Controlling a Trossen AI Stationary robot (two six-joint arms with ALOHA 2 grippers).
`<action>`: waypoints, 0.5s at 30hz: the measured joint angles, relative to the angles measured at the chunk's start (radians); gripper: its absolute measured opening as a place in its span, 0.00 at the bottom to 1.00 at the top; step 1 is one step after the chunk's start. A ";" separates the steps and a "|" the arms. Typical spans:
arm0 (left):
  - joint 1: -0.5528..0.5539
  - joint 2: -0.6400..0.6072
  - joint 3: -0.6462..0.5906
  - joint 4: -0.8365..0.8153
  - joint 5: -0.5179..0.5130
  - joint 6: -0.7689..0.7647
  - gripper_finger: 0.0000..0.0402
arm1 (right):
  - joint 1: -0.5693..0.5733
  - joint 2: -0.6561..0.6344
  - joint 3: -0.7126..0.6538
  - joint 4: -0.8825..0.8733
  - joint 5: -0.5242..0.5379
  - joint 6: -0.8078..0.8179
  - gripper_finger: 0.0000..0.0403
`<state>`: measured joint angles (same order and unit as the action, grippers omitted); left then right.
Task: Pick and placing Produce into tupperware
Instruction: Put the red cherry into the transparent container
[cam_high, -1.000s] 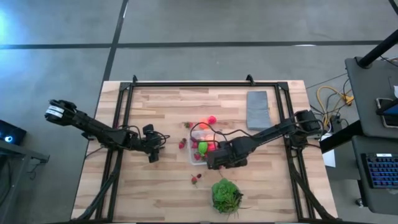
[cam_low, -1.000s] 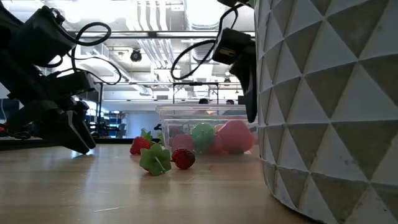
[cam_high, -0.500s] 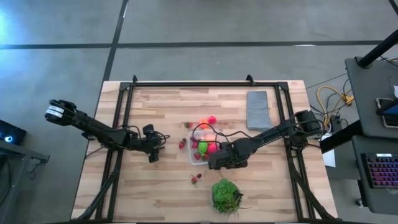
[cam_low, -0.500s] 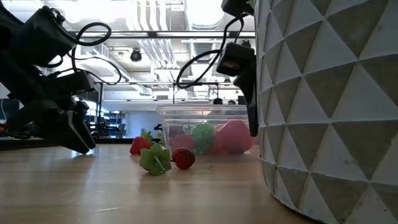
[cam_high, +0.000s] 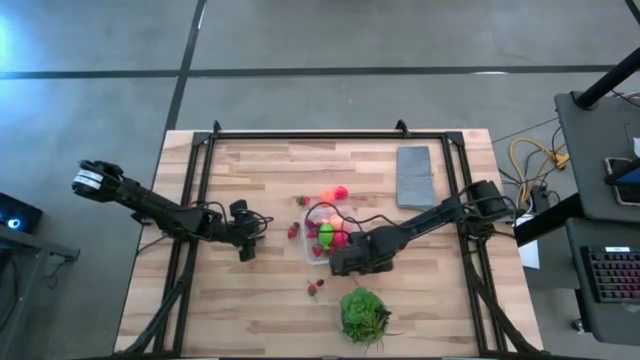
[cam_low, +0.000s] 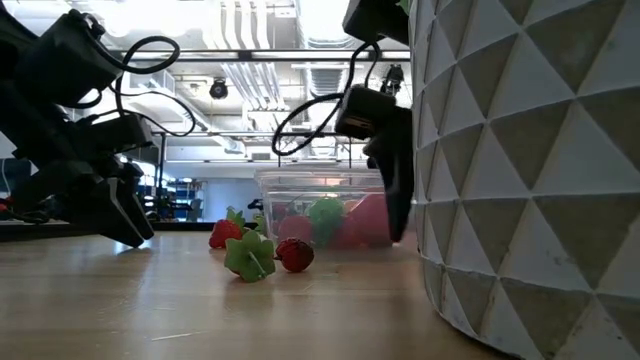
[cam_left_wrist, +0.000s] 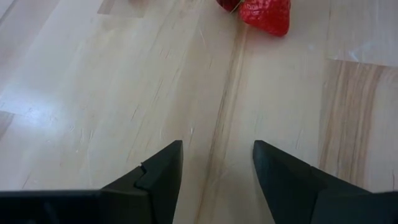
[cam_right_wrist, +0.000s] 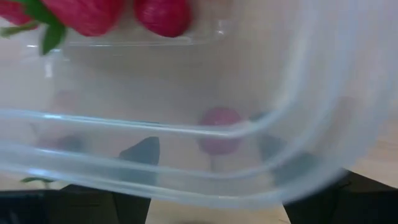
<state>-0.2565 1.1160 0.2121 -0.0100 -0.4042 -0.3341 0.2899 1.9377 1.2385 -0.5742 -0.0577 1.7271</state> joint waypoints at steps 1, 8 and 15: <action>0.000 0.000 0.001 0.000 0.000 0.000 0.46 | -0.002 -0.001 0.001 0.006 0.002 -0.003 0.69; 0.000 0.000 0.000 0.000 0.000 0.000 0.46 | -0.007 0.002 0.005 0.004 0.009 -0.019 0.64; 0.000 0.000 0.001 0.000 0.000 0.000 0.46 | -0.007 0.002 0.005 -0.002 0.009 -0.022 0.54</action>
<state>-0.2565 1.1160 0.2127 -0.0097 -0.4042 -0.3340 0.2829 1.9400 1.2430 -0.5757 -0.0486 1.7056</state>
